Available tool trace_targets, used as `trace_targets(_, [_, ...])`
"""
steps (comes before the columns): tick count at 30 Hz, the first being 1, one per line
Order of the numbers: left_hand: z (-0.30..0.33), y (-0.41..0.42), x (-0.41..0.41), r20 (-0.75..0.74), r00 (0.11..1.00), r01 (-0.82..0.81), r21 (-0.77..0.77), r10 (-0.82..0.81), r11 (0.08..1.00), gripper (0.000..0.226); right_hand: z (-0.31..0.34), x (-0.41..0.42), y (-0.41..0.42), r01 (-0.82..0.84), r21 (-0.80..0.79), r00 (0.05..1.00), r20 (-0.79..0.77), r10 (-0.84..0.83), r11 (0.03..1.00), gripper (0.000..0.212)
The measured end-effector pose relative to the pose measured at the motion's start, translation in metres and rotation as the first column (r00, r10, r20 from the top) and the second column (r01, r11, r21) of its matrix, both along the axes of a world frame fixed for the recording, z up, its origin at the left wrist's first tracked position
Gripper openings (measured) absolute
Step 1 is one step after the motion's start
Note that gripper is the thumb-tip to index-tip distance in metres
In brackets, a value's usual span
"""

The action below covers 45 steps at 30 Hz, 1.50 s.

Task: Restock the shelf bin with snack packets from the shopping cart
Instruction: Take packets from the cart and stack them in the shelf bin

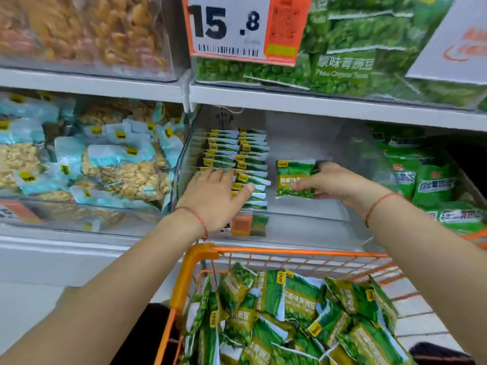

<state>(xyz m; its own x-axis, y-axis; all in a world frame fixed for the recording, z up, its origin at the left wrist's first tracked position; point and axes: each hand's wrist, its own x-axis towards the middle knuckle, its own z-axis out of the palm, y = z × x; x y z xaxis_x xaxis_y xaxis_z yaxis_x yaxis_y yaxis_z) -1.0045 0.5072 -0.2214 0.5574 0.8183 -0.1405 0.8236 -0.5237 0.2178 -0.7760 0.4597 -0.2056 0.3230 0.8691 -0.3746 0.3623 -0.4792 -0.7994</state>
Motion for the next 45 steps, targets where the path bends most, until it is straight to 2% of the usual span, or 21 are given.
trace_targets(5, [-0.006,0.004,-0.001,0.059,0.998,0.000,0.006,0.000,1.000,0.073,-0.025,-0.012,0.023,-0.061,0.014,0.990,-0.126,0.062,0.998,0.031])
trace_targets(10, [-0.006,0.004,0.000,0.046,0.999,0.015,-0.003,-0.015,1.000,0.074,-0.029,-0.004,0.029,-0.069,-0.001,0.989,-0.134,0.068,0.998,0.039])
trace_targets(13, [-0.004,0.004,0.002,0.002,1.000,0.024,-0.035,-0.024,0.999,0.071,-0.026,0.014,0.035,0.027,0.002,0.993,-0.119,-0.027,1.000,0.026])
trace_targets(15, [-0.003,0.002,0.002,0.001,1.000,0.011,-0.024,-0.011,1.000,0.066,-0.026,0.023,0.048,0.108,0.027,0.989,-0.108,-0.104,0.994,0.026])
trace_targets(18, [-0.002,0.001,0.003,0.011,1.000,0.003,-0.015,-0.003,1.000,0.059,-0.032,0.027,0.069,0.184,0.072,0.979,-0.102,-0.176,0.980,0.039])
trace_targets(21, [-0.001,0.001,0.003,0.010,1.000,0.003,-0.037,-0.003,0.999,0.058,-0.045,0.026,0.093,0.189,0.128,0.975,-0.140,-0.171,0.974,0.039])
trace_targets(23, [-0.001,0.001,0.003,0.015,1.000,0.011,-0.037,-0.010,0.999,0.058,-0.050,0.024,0.107,0.218,0.148,0.970,-0.144,-0.198,0.965,0.048])
trace_targets(25, [-0.002,0.001,0.003,0.019,1.000,0.012,-0.038,-0.011,0.999,0.057,-0.055,0.020,0.117,0.246,0.175,0.967,-0.115,-0.228,0.953,0.051])
trace_targets(30, [-0.004,0.000,0.003,0.024,1.000,0.008,-0.007,-0.008,1.000,0.055,-0.067,0.015,0.120,0.307,0.174,0.943,0.076,-0.324,0.936,0.026])
trace_targets(33, [-0.006,0.000,0.002,0.029,1.000,0.010,0.008,-0.011,1.000,0.056,-0.072,0.017,0.119,0.362,0.237,0.904,0.147,-0.401,0.902,0.023])
trace_targets(37, [-0.007,-0.001,0.002,0.031,0.999,0.008,0.019,-0.009,1.000,0.057,-0.072,0.013,0.119,0.303,0.275,0.929,0.128,-0.347,0.912,0.027])
trace_targets(43, [-0.008,-0.002,0.002,0.038,0.999,0.009,0.039,-0.011,0.999,0.071,-0.073,0.007,0.116,0.205,0.315,0.951,0.159,-0.265,0.927,0.054])
trace_targets(45, [-0.008,-0.002,0.002,0.039,0.999,0.008,0.045,-0.010,0.999,0.071,-0.073,0.007,0.114,0.194,0.326,0.952,0.166,-0.258,0.925,0.054])
